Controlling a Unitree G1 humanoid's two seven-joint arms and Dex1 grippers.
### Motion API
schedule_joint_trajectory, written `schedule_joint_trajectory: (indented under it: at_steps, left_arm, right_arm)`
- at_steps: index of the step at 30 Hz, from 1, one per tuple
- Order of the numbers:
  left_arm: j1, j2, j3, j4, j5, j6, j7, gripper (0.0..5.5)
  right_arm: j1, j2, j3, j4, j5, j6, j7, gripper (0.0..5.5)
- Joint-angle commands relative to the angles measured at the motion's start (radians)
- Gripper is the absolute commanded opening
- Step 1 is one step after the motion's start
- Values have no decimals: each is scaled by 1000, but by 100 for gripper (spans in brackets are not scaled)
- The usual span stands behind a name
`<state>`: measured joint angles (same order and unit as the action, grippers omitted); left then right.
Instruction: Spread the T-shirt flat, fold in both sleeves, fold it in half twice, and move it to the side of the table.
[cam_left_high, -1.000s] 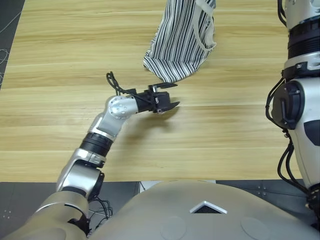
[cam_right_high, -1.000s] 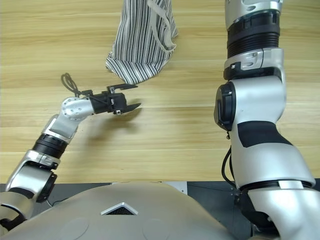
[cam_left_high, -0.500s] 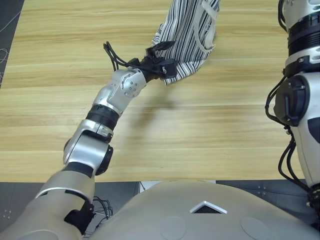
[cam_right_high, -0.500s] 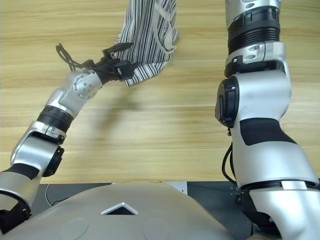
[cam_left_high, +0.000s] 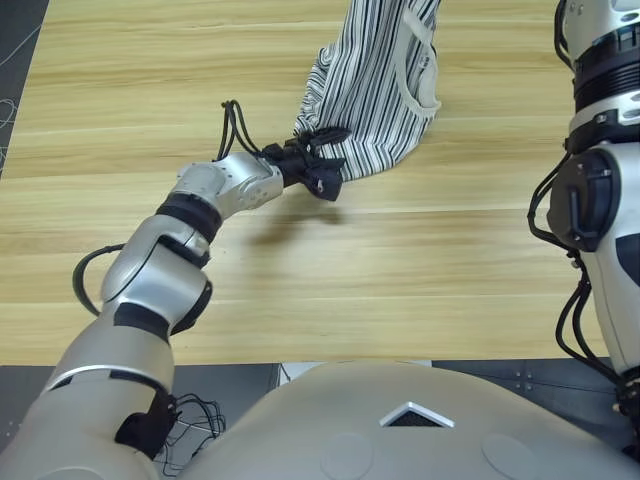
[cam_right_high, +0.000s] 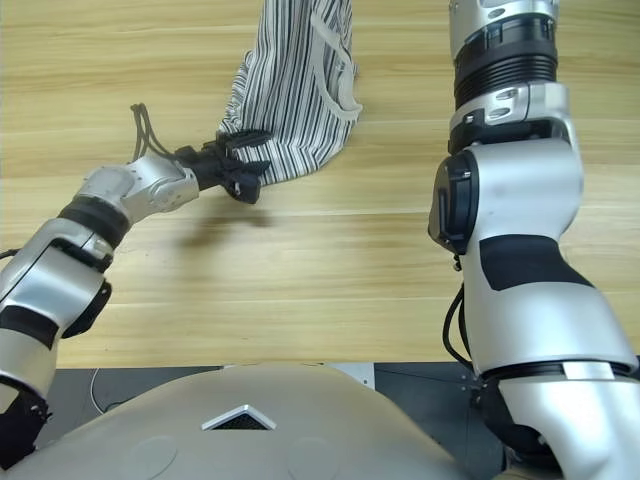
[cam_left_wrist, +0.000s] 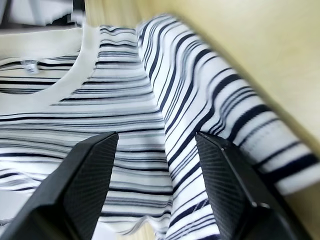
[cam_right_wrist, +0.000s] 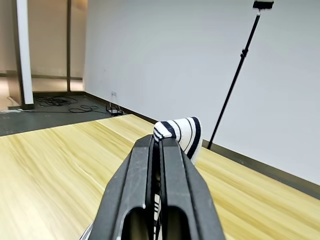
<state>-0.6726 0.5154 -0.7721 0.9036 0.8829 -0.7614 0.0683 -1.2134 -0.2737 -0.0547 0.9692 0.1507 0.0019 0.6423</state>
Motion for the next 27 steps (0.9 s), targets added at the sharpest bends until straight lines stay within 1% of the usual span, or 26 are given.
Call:
schedule_joint_trajectory:
  at_steps: [1,5,7,9,12,15,17,21,25,27]
  left_arm:
    - [204,207,-36,-208,28,-71,-141,291]
    - [329,375,12,-412,-22,-69,-238,291]
    - [371,434,36,-474,-41,-65,-277,291]
    - [403,478,61,-514,-59,-65,-311,291]
    - [440,538,101,-557,-90,-69,-353,291]
    - [479,594,149,-619,-142,-74,-396,291]
    - [520,634,186,-686,-192,-69,-438,291]
    - [584,689,257,-793,-279,-45,-523,291]
    - [595,704,300,-773,-253,-54,-555,291]
    - [584,708,312,-742,-208,-68,-550,291]
  right_arm:
    - [27,-65,3,15,-30,1,28,13]
    - [120,-140,12,-31,-39,57,125,13]
    - [207,-195,32,-108,-23,139,250,13]
    - [304,-261,70,-211,-22,207,383,13]
    - [479,-390,159,-393,-40,267,602,13]
    - [601,-481,227,-530,-64,286,718,13]
    - [628,-486,247,-547,-80,301,714,13]
    - [653,-430,269,-532,-97,334,643,13]
    - [665,-360,306,-445,-181,259,475,13]
    - [669,-340,313,-424,-200,233,432,13]
